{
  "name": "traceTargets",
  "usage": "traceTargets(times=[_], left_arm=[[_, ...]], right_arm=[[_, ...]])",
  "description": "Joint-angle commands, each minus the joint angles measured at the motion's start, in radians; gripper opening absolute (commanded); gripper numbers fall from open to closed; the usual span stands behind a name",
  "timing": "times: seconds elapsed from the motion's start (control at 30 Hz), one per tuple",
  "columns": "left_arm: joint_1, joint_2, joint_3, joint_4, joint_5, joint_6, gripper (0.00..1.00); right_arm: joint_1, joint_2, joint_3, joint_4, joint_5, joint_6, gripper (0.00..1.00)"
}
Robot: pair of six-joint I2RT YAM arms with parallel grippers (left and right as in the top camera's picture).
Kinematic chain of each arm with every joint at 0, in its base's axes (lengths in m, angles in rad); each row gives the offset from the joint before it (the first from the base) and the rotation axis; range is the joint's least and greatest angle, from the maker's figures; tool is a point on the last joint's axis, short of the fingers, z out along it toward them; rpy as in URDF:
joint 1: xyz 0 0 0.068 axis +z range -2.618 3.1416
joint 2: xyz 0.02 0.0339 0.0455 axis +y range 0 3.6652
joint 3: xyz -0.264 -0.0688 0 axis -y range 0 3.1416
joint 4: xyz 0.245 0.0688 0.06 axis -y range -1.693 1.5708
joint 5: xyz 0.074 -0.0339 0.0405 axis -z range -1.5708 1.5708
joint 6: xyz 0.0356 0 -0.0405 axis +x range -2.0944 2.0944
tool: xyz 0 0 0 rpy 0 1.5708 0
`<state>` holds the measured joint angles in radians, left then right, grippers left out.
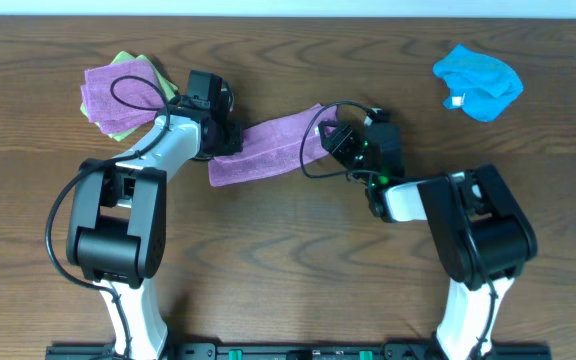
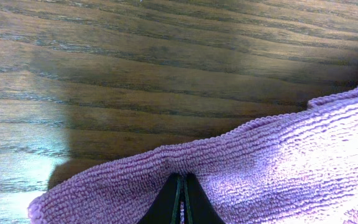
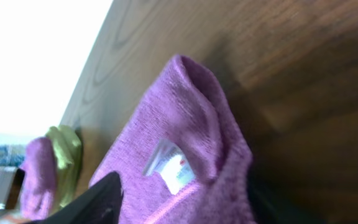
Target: Fold the cloth
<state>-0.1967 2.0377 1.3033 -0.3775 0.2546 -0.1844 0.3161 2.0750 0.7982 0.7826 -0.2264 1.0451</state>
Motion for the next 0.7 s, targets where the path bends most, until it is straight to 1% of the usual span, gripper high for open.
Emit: traceTargets(times=[0.0, 0.1, 0.17, 0.2, 0.27, 0.3, 0.33, 0.5, 0.6, 0.67], left_arm=[[0.000, 0.030, 0.009, -0.015, -0.018, -0.007, 0.06], [0.000, 0.030, 0.009, -0.017, -0.018, -0.007, 0.06], [0.000, 0.030, 0.009, -0.019, -0.018, -0.007, 0.06], [0.000, 0.030, 0.009, -0.019, -0.018, -0.007, 0.06], [0.000, 0.030, 0.009, -0.019, -0.018, -0.007, 0.06], [0.000, 0.030, 0.009, -0.019, -0.018, -0.007, 0.06], [0.000, 0.030, 0.009, -0.019, -0.018, -0.007, 0.06], [0.004, 0.029, 0.009, -0.027, -0.030, -0.007, 0.06], [0.005, 0.029, 0.009, -0.037, -0.030, -0.007, 0.06], [0.005, 0.029, 0.009, -0.038, -0.030, -0.008, 0.06]], right_arm=[[0.024, 0.117, -0.032, -0.049, 0.066, 0.005, 0.54], [0.040, 0.150, -0.017, -0.048, 0.103, -0.020, 0.50], [0.047, 0.164, -0.008, -0.047, 0.117, -0.052, 0.40], [0.047, 0.164, -0.006, -0.042, 0.119, -0.072, 0.33], [0.046, 0.164, -0.006, -0.031, 0.134, -0.130, 0.13], [0.043, 0.163, -0.006, -0.022, 0.133, -0.160, 0.06], [0.036, 0.161, -0.006, -0.011, 0.128, -0.183, 0.01], [-0.019, 0.089, -0.006, -0.017, 0.009, -0.296, 0.01], [-0.025, 0.006, -0.006, -0.058, 0.001, -0.353, 0.01], [-0.024, -0.066, -0.006, -0.114, 0.002, -0.401, 0.01]])
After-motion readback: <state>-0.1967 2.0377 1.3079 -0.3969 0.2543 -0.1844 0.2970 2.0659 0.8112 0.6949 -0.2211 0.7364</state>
